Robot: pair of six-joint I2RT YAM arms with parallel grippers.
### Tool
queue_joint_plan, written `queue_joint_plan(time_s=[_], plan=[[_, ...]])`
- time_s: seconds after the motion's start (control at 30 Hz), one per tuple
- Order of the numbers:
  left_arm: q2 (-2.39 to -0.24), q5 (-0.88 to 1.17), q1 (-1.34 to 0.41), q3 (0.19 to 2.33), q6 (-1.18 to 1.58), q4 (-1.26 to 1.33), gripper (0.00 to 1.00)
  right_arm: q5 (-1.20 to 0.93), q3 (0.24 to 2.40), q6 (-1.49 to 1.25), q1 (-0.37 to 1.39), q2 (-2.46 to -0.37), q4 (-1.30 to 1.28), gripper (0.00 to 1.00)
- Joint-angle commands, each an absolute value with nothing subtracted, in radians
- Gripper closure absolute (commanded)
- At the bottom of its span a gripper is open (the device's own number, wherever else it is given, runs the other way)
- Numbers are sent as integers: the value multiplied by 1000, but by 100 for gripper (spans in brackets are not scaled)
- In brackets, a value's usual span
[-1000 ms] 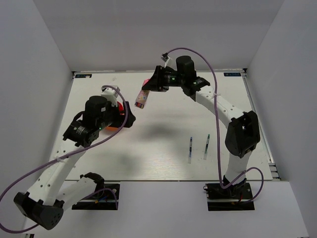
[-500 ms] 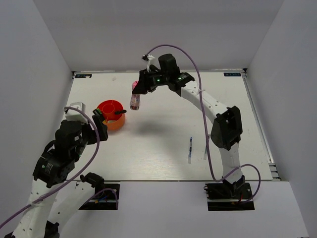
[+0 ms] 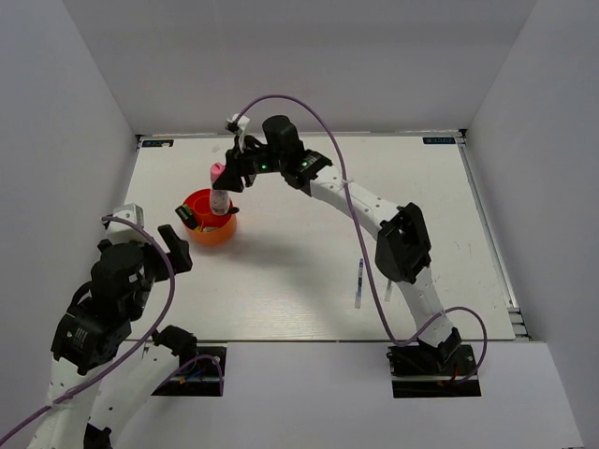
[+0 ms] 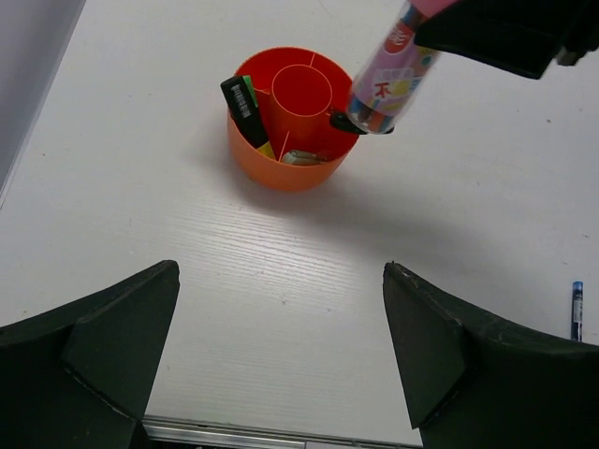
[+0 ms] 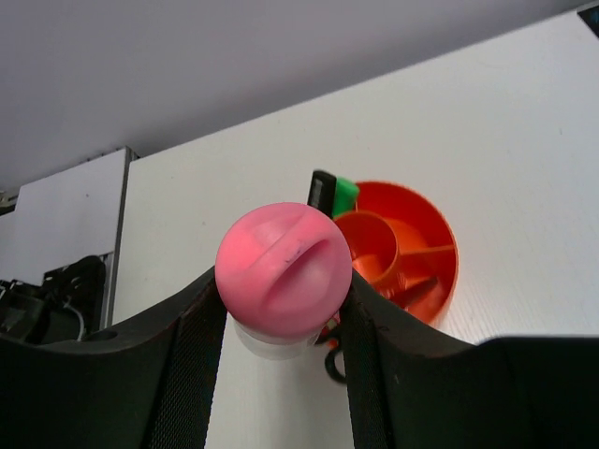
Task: Sort the stationery into containers
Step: Place the stationery into the container
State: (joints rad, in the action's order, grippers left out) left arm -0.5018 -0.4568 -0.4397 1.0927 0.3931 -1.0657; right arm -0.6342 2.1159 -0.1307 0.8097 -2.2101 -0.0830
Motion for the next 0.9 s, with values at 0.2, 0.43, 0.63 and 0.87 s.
queue_joint_plan(time_s=[0.2, 0.43, 0.63, 0.87], plan=[[-419, -457, -434, 1029, 405, -1085, 0, -528, 2207, -150, 873, -2315, 221, 100], [-397, -451, -434, 1006, 407, -1089, 0, -411, 2247, -95, 894, -2391, 272, 100], [-396, -452, -434, 993, 396, -1100, 0, -345, 2237, -38, 899, -2410, 270, 100], [-388, -456, -433, 982, 385, -1097, 0, -382, 2152, 73, 896, -2378, 249, 100]])
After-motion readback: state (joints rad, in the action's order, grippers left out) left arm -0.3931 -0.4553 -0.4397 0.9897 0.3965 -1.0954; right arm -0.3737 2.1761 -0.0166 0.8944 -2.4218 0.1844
